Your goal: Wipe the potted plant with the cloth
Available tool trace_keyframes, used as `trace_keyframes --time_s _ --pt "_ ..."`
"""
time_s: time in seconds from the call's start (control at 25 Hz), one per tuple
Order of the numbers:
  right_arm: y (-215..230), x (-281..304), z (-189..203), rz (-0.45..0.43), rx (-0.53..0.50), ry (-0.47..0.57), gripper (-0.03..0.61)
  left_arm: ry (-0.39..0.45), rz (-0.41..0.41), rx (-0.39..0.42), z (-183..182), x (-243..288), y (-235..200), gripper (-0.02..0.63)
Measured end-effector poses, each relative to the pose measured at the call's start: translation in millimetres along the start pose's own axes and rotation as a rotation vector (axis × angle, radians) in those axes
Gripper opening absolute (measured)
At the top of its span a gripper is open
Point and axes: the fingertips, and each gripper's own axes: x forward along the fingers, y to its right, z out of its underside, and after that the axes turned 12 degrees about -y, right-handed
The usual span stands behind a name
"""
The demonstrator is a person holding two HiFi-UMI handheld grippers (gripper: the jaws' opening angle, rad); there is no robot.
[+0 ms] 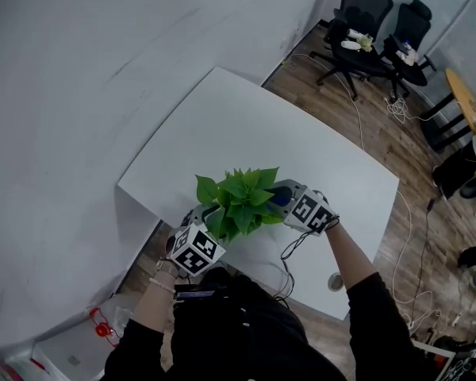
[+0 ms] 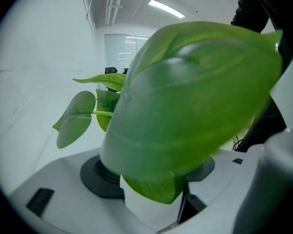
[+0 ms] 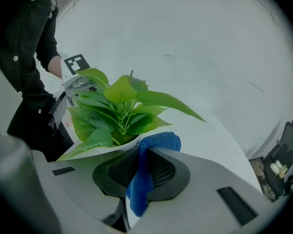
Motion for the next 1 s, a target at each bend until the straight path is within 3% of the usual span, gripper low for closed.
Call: trace_keyframes --time_s 0.28,0.64,1.0 --pt "-28 -4 18 -0.010 0.136 0.044 0.075 -0.002 -0.006 0.002 -1 -3 -3 0.330" --pt "-61 -2 24 0.127 0.419 0.112 0.075 -0.007 -0.014 -0.007 -3 -2 -3 0.328" --pt "-97 6 12 0.148 0.497 0.127 0.075 0.005 -0.037 -0.037 -4 2 -1 0.327"
